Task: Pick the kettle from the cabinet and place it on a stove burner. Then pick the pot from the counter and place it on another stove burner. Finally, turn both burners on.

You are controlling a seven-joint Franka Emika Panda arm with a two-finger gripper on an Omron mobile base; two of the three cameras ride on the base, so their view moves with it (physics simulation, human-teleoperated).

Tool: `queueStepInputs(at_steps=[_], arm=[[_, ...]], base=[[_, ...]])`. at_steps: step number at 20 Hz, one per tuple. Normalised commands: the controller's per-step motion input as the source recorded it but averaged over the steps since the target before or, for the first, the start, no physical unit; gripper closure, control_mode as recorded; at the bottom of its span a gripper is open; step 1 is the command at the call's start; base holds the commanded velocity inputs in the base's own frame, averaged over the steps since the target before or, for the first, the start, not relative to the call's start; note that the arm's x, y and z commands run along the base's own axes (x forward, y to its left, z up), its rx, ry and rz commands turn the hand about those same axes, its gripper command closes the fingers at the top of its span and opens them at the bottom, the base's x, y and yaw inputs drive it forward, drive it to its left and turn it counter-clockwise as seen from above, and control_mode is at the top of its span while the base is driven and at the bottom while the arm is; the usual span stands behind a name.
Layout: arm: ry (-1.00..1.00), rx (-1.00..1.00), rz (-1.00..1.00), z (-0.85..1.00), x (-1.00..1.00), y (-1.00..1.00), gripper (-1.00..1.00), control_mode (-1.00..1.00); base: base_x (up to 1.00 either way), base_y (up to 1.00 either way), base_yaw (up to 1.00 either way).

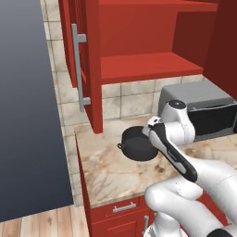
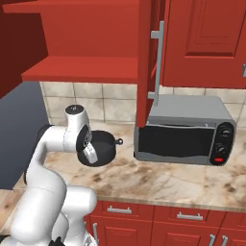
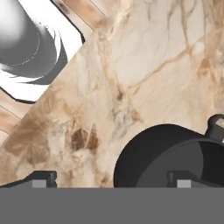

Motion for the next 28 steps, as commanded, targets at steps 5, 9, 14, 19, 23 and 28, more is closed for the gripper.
queueStepInputs(at_steps=[5, 9, 14, 19, 23, 28], arm=[[0.03, -0.02, -0.02, -0.26, 0.36, 0.0, -1.0, -1.0], [0.05, -0.01, -0.02, -0.27, 0.33, 0.0, -1.0, -1.0], [0.05, -0.01, -0.02, -0.27, 0.31, 0.0, -1.0, -1.0], [0.07, -0.01, -0.02, -0.26, 0.29, 0.0, -1.0, -1.0], [0.08, 0.0, -0.02, -0.24, 0.28, 0.0, -1.0, -1.0], [0.09, 0.0, -0.02, -0.25, 0.27, 0.0, -1.0, -1.0]], base=[[0.0, 0.0, 0.0], [0.0, 0.0, 0.0], [0.0, 0.0, 0.0], [0.0, 0.0, 0.0], [0.0, 0.0, 0.0], [0.0, 0.0, 0.0]])
